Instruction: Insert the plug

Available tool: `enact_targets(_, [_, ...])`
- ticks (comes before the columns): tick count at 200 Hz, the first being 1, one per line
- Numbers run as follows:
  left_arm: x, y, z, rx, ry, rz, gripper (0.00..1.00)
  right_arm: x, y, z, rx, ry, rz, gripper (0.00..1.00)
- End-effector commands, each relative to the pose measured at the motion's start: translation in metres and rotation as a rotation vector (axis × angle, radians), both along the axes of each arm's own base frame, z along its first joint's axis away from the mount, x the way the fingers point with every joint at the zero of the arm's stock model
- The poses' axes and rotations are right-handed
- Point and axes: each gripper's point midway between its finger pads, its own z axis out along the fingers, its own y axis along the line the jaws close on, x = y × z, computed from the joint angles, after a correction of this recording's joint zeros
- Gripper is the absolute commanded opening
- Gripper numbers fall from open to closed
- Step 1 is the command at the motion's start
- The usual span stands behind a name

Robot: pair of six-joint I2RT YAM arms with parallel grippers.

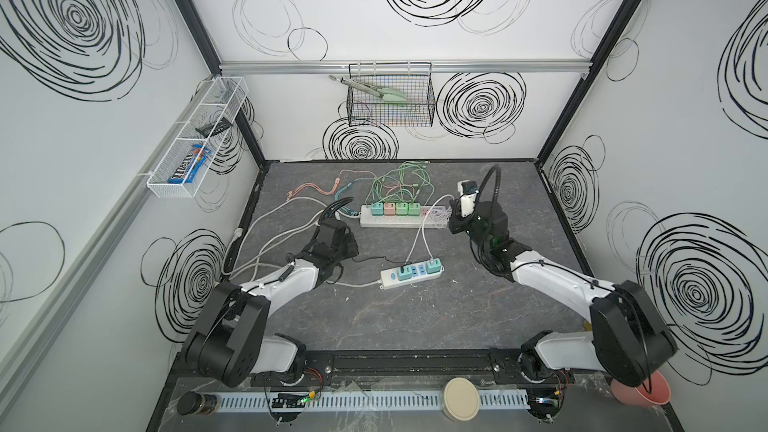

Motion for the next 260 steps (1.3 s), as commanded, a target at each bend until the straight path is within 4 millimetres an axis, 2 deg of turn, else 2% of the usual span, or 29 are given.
enact_targets(1, [0.0,0.013,0.008,0.004,-0.035,0.044,0.0,-0.001,-0.053,0.003,-0.105,-0.001,-0.222,0.0])
enact_targets(30, [0.006,0.012,0.019,0.006,-0.046,0.036,0.0,-0.007,-0.106,0.017,-0.191,-0.022,-0.502,0.0])
enact_targets(49, [0.01,0.011,0.023,0.01,-0.051,0.035,0.0,-0.014,-0.133,0.016,-0.232,-0.017,-0.663,0.02])
enact_targets(63, [0.011,0.013,0.026,0.02,-0.052,0.04,0.0,-0.018,-0.146,0.009,-0.246,0.004,-0.734,0.06])
enact_targets(93, [0.014,0.025,0.035,0.045,-0.058,0.069,0.0,-0.025,-0.168,0.001,-0.261,0.031,-0.834,0.09])
enact_targets(109, [0.017,0.029,0.041,0.053,-0.068,0.079,0.0,-0.029,-0.176,0.004,-0.265,0.031,-0.868,0.18])
enact_targets(129, [0.02,0.03,0.047,0.06,-0.074,0.078,0.02,-0.029,-0.177,0.011,-0.241,0.03,-0.854,0.26])
enact_targets(142, [0.023,0.03,0.051,0.063,-0.077,0.076,0.02,-0.03,-0.176,0.016,-0.224,0.035,-0.841,0.41])
enact_targets(145, [0.023,0.03,0.051,0.064,-0.077,0.075,0.07,-0.03,-0.175,0.016,-0.218,0.037,-0.833,0.45])
enact_targets(158, [0.025,0.029,0.055,0.062,-0.083,0.071,0.15,-0.028,-0.167,0.017,-0.183,0.047,-0.772,0.67])
enact_targets(173, [0.028,0.028,0.062,0.058,-0.091,0.07,0.29,-0.028,-0.157,0.017,-0.136,0.051,-0.701,0.8])
enact_targets(187, [0.03,0.031,0.073,0.062,-0.107,0.085,0.43,-0.029,-0.153,0.016,-0.091,0.049,-0.646,1.0])
enact_targets(206, [0.029,0.039,0.091,0.046,-0.125,0.13,0.7,-0.031,-0.154,0.012,-0.031,0.055,-0.596,0.97])
enact_targets(226, [0.027,0.043,0.117,-0.004,-0.187,0.15,0.89,-0.033,-0.165,0.006,0.05,0.061,-0.6,0.97])
enact_targets(245, [0.021,0.061,0.139,0.027,-0.282,0.23,1.0,-0.036,-0.181,-0.003,0.143,0.058,-0.637,0.97])
enact_targets(260, [0.015,0.083,0.15,0.067,-0.364,0.324,0.96,-0.037,-0.194,-0.011,0.21,0.05,-0.662,0.97])
